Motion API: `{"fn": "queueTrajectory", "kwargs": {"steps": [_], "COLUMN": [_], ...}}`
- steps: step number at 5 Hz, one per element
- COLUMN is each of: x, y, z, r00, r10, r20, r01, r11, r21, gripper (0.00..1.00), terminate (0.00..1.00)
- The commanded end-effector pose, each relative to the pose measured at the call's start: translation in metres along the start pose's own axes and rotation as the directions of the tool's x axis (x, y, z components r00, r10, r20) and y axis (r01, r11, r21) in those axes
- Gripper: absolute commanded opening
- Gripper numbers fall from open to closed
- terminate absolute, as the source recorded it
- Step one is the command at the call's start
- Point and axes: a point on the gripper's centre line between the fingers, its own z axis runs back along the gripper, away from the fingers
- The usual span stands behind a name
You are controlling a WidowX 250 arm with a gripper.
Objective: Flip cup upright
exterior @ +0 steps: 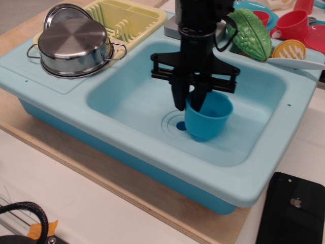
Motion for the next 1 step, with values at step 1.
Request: {"fn": "queueTrajectory", "kwargs": {"steps": [1], "x": [0.0040], "y": [-0.0010], "z": [0.0144], "r00": [0.999], "r10": [0.003], "r20": [0.049], "r01": [-0.002], "r11": [1.000], "r21": [-0.017], "gripper": [1.00], "terminate": [1.00]}}
